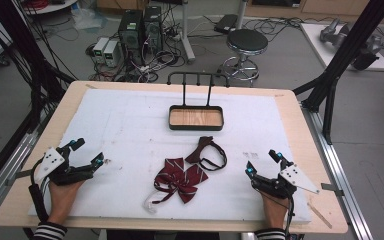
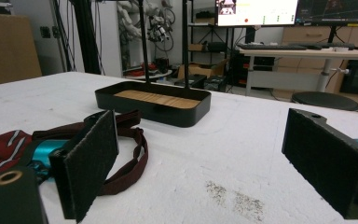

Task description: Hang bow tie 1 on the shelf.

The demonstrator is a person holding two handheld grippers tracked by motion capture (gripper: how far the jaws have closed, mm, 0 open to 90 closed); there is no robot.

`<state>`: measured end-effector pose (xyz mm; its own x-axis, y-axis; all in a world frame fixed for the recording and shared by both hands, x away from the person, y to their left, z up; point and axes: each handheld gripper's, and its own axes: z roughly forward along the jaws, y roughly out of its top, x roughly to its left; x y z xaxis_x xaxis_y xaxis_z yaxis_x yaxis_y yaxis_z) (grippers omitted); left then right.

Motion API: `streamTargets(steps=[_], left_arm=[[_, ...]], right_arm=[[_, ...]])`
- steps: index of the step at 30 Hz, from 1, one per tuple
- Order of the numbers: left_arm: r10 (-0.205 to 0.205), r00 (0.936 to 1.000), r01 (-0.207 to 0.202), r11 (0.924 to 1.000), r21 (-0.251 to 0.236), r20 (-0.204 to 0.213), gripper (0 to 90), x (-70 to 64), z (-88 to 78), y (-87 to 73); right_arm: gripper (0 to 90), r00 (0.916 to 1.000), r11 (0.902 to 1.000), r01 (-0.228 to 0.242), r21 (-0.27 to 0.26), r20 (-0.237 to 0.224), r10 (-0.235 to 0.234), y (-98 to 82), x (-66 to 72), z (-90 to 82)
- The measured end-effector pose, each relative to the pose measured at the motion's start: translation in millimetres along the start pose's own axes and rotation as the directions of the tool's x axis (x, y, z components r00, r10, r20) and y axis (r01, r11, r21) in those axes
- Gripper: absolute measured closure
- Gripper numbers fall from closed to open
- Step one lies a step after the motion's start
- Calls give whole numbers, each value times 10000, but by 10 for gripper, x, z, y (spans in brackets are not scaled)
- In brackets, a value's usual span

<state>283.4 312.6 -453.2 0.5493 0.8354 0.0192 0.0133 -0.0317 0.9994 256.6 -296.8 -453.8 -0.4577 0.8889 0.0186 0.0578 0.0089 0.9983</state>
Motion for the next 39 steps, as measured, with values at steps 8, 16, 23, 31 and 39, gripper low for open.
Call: streamTargets(steps=[8, 16, 23, 31, 39], left_arm=[[25, 10000, -25, 10000, 67, 35, 122, -1, 4, 3], [-5, 9999, 4, 9999, 154, 101, 122, 3, 16, 6], [0, 9999, -2, 9999, 147, 145, 122, 14, 17, 35], [217, 9968, -223, 9997, 69, 768, 122, -24, 31, 291], [402, 9833, -451, 9987, 233, 1773, 123, -95, 103, 520]], right_arm=[[99, 10000, 10000, -88, -27, 3, 88, -1, -8, -3], [99, 10000, 10000, -51, -23, 7, 51, -2, 4, -5], [99, 10000, 10000, -42, -39, 15, 42, -2, 1, -4], [99, 10000, 10000, 7, -61, 37, -7, -1, -8, -1], [99, 10000, 10000, 6, -63, 43, -6, -1, -8, -1]])
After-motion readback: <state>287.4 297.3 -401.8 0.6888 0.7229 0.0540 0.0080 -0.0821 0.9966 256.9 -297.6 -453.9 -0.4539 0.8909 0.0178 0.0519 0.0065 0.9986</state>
